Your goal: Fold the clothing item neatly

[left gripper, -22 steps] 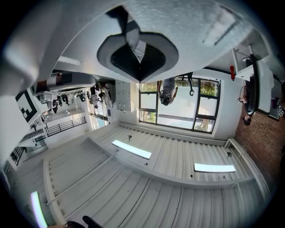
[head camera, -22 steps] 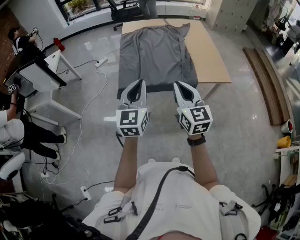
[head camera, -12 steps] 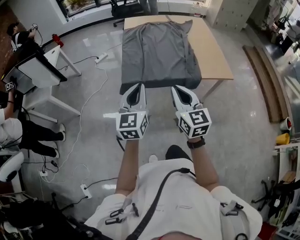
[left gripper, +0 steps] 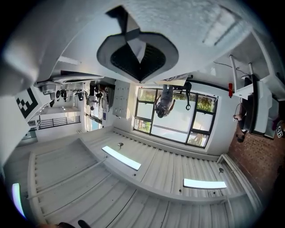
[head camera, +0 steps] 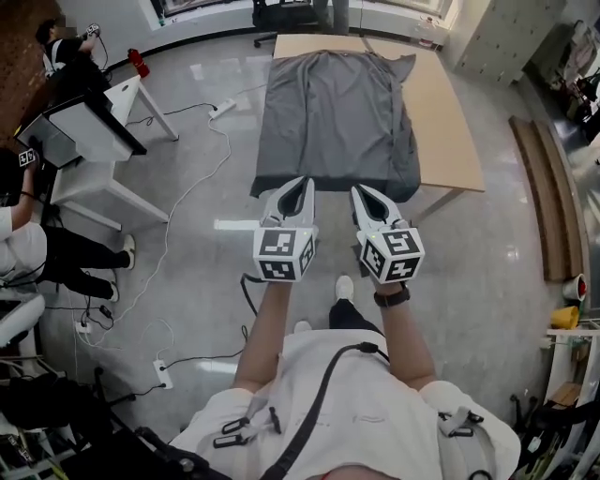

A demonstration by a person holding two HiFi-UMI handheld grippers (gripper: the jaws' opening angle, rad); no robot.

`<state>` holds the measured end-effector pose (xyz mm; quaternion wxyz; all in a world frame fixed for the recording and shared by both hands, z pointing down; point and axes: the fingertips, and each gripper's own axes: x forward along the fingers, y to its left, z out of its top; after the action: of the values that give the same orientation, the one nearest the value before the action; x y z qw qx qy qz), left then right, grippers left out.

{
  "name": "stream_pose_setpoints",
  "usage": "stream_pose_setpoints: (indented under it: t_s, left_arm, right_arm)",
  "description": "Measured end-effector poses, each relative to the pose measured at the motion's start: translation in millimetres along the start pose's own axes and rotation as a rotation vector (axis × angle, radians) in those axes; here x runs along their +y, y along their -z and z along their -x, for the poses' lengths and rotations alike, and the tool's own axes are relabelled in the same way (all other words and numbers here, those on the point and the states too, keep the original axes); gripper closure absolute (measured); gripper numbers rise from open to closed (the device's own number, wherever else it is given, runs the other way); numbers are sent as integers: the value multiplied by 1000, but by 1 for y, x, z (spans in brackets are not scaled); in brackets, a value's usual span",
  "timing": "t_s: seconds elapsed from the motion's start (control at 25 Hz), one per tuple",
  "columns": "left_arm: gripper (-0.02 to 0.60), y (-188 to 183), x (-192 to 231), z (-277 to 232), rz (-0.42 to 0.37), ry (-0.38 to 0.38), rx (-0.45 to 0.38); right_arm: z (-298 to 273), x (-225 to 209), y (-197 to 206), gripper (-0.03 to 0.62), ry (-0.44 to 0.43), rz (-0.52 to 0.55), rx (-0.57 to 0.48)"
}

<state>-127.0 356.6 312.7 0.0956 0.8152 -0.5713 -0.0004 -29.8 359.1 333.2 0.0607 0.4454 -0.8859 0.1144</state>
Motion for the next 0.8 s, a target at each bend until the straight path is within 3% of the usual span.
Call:
stream_pose_setpoints:
  t_s: [0.16, 0.4, 0.8]
  left_arm:
    - [581, -23, -1, -45, -26, -4, -30]
    - [581, -46, -23, -110, -79, 24, -51]
    - [581, -45, -41, -193, -121, 24, -21]
  right_arm:
    - [-25, -26, -31, 595, -30, 39, -41]
    - [-43, -94, -70, 595, -1, 21, -102]
    - [-72, -169, -73, 595, -11, -18, -87]
